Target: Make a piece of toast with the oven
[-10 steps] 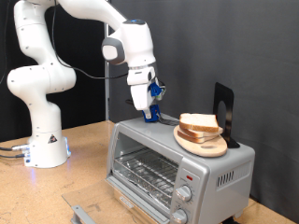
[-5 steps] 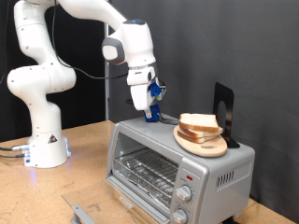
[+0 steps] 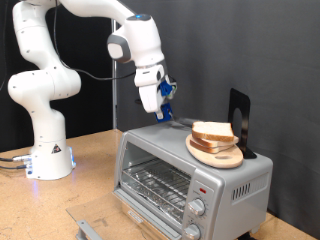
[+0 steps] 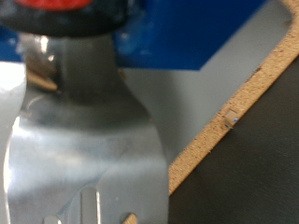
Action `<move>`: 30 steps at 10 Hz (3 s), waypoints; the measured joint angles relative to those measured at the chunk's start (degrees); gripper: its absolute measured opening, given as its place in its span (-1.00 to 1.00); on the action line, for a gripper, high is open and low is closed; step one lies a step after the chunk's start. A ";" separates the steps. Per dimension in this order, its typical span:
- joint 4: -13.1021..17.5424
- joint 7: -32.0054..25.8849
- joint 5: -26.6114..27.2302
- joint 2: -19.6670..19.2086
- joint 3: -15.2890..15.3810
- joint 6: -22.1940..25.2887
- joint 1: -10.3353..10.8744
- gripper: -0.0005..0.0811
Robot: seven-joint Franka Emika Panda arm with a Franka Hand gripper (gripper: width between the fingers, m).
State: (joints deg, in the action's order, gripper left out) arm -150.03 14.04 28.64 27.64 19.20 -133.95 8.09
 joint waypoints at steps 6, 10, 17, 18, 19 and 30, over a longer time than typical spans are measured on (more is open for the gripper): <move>-2.20 -5.51 5.02 5.82 -3.26 -0.78 0.26 -0.09; -6.32 -12.98 4.89 12.86 -10.93 1.99 -1.36 -0.09; -6.48 -18.03 -2.48 14.42 -20.50 7.25 -9.60 -0.09; -6.41 -18.18 -2.73 14.22 -21.07 7.77 -10.10 -0.09; -6.10 -18.29 -2.85 13.97 -21.66 8.74 -10.16 -0.09; 2.70 -7.28 -9.06 0.14 -14.16 9.12 -10.97 -0.09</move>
State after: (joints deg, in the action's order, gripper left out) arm -147.33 6.77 19.58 27.78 5.04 -124.83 -2.88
